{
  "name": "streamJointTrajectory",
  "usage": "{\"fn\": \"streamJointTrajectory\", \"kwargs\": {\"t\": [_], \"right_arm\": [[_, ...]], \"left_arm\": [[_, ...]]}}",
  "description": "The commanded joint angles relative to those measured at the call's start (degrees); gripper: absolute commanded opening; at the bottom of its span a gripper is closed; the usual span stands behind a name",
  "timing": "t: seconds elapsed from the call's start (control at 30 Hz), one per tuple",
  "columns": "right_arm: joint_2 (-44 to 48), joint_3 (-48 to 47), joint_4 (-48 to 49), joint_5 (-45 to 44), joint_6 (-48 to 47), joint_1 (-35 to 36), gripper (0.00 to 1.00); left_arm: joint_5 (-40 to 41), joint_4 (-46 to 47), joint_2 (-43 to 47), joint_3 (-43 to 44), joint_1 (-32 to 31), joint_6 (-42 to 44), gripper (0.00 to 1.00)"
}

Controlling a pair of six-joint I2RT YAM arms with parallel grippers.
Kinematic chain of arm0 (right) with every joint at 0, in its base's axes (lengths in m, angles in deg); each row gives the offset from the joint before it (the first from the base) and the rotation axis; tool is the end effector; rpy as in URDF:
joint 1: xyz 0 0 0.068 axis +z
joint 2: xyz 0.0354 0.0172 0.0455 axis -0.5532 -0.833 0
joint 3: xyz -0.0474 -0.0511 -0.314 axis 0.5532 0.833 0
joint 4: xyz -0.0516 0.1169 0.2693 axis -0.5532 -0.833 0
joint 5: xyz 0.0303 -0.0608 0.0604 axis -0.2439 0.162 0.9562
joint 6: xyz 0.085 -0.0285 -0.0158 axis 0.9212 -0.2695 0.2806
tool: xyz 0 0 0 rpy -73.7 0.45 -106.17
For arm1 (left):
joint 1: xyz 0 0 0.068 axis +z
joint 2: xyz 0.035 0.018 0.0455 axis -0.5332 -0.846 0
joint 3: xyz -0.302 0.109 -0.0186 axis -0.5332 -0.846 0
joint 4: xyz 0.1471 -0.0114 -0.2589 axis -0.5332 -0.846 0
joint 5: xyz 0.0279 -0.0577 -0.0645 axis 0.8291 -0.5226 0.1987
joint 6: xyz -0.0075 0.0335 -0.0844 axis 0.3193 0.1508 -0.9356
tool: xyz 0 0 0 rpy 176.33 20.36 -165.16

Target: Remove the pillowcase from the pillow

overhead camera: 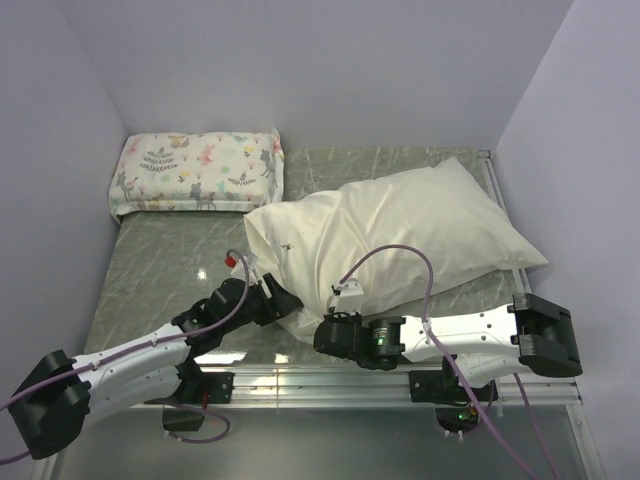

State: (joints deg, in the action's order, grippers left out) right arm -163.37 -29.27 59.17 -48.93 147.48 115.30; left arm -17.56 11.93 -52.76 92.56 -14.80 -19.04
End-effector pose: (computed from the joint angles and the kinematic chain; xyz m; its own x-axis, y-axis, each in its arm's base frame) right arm 0.0842 0.2759 0.1865 -0.7633 -0.0223 -0.6456 -0.2528 0.9300 0.2668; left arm 0.1499 -0.1614 0.1663 -0.7953 -0.4760 -0.3754 0.0315 0.5860 -0.8097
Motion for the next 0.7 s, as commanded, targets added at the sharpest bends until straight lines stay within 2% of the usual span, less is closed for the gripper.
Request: {"fn": "streamJointTrajectory", "kwargs": {"t": [0.0,0.13,0.37,0.47,0.67], "right_arm": [[1.9,-0.8,-1.7,-2.5,0.2,-0.2,0.0],[1.5,-0.6,-2.1,-2.4,0.3,-0.1,0.0],[0.6,1.1,-2.5,-2.0,1.5,-0.1,0.0],[0.5,1.5,-2.8,-2.0,1.8,-0.1,0.0],[2.1,0.4,-3.8,-2.9,1.3,-0.1,0.0]], "left_arm": [[-0.7,4.7,-2.3,3.9,1.8,2.5,0.68],[-1.8,4.1,-4.6,6.7,3.9,4.7,0.74],[-5.1,1.9,-6.1,11.1,6.6,8.0,0.78],[-6.0,1.6,-8.0,12.4,7.5,9.1,0.75],[-7.3,4.4,-11.3,10.9,7.9,8.1,0.59]]}}
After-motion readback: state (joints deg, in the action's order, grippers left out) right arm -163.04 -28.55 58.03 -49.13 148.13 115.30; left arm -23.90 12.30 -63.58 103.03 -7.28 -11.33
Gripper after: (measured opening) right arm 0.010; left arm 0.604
